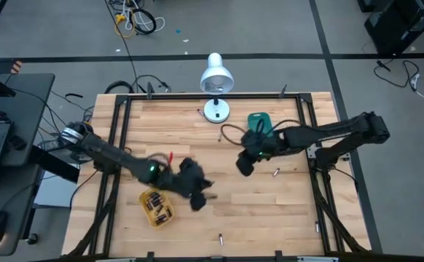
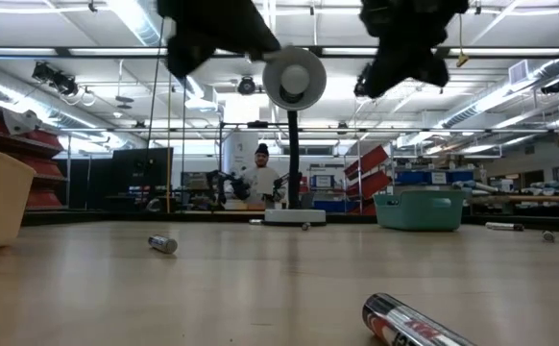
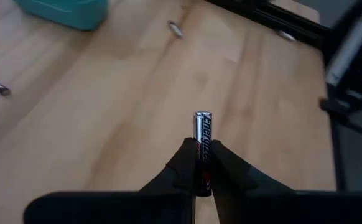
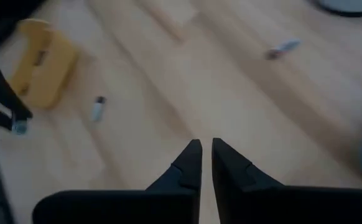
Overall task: Sort batteries
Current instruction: Put the silver battery into the green bin
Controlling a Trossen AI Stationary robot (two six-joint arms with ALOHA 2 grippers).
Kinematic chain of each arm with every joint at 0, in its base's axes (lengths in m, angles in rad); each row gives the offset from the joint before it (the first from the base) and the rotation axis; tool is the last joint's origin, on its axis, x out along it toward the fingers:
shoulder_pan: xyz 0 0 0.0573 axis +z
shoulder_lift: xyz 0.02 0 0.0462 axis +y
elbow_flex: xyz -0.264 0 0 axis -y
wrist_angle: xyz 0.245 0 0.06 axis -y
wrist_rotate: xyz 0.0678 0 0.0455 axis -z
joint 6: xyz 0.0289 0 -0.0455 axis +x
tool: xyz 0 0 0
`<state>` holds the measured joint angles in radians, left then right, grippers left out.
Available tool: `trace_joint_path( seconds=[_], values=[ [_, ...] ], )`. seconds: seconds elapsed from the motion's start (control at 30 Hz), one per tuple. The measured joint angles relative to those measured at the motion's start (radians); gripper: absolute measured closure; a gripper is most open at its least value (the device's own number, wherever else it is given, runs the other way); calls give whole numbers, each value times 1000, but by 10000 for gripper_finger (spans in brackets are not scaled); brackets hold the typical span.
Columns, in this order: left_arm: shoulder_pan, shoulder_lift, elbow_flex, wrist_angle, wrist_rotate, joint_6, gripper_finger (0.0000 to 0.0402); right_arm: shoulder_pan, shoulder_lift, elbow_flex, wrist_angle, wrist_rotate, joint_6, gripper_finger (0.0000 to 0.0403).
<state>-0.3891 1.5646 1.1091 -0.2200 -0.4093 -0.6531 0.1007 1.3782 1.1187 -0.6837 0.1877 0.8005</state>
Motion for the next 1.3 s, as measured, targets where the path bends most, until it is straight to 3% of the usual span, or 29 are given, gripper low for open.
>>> trace_joint_path(
  seconds=[0.1, 0.23, 0.43, 0.63, 0.8, 1.03, 1.3],
  values=[
    [106, 8, 0, 94, 66, 51, 364, -19, -51, 0, -105, 46, -15, 378],
    [231, 61, 13, 287, 239, 127, 364, -29, -123, 0, -277, 93, -16, 378],
    [344, 209, 139, 269, 392, 160, 364, -40, -205, 0, -531, 129, 25, 380],
    [443, 334, 237, 298, 519, 276, 364, -57, -248, 0, -598, 125, 89, 390],
    [543, 436, 292, 421, 662, 287, 364, -71, -262, 0, -604, 59, 173, 397],
    [635, 598, 394, 570, 745, 292, 364, -83, -255, 0, -607, 47, 267, 400],
    [672, 735, 504, 732, 735, 277, 364, -126, -252, 0, -628, 46, 315, 399]
  ],
)
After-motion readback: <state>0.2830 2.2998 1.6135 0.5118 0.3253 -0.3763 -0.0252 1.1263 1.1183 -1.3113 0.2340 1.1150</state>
